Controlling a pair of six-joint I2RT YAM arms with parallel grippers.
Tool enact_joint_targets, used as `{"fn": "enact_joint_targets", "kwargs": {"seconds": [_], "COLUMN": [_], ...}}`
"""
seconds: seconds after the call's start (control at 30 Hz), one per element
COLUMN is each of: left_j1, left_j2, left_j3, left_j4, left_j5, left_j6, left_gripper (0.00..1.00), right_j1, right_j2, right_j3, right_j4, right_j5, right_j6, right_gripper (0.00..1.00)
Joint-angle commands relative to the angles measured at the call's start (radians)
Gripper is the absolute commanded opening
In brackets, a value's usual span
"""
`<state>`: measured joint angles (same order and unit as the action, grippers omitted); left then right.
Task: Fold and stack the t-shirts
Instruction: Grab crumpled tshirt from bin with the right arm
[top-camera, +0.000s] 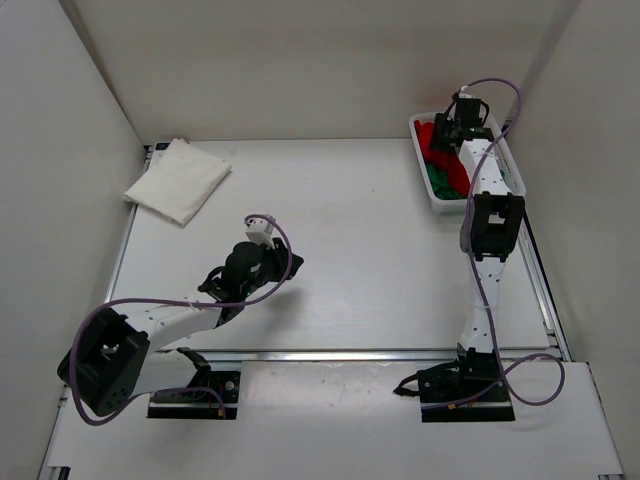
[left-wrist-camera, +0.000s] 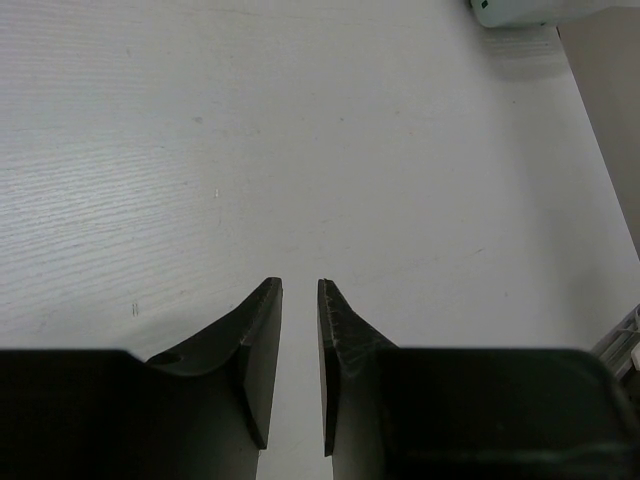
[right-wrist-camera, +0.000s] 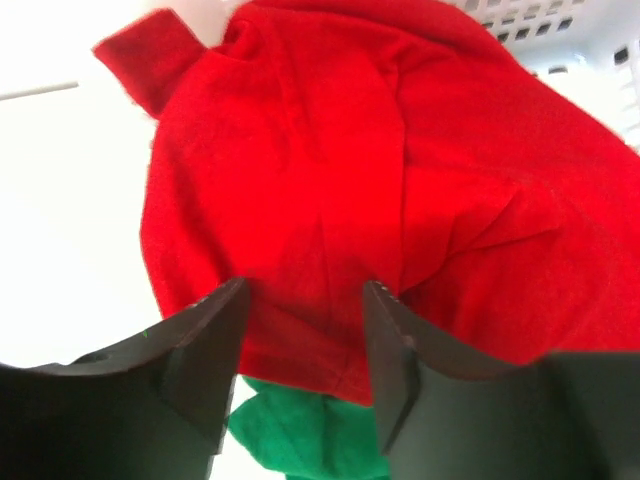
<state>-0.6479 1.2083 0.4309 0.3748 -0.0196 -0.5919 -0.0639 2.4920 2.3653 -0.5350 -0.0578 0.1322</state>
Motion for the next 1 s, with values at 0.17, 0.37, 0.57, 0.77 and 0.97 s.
{"fn": "enact_joint_targets", "kwargs": {"seconds": [0.17,0.37,0.57,0.77,0.97], "left_j1": [0.020,0.016,0.016,0.028,0.102], "left_j2": [0.000,0.007,0.036,0.022,-0.021], "left_j3": [-0.018,-0.018,0.002,0.029,0.026], "left_j4": [0.036,0.036,0.026,0.033,0.059], "left_j5": [0.020,0.015,0.040,0.063,0.127], "left_j6": [-0.011,-0.013,-0.017,-0.034,-0.121], "left_gripper": [0.32,0.32,0.32,0.32,0.31], "right_j1": [0.006,0.012,0.026,0.003,0.058], "right_j2": [0.080,0.107,-0.039,-0.260,-0.490], "right_j3": [0.152,0.232,0.302,0.308,0.310], "right_j4": [-0.102,-0.131,-0.184,-0.232,-0.238], "right_j5": [0.102,0.021,0.144,0.092,-0.150], "right_j6": [-0.012,0.000,0.004,0.017,0.023], "right_gripper": [0.55,0.05,0.00,0.00,0.00]}}
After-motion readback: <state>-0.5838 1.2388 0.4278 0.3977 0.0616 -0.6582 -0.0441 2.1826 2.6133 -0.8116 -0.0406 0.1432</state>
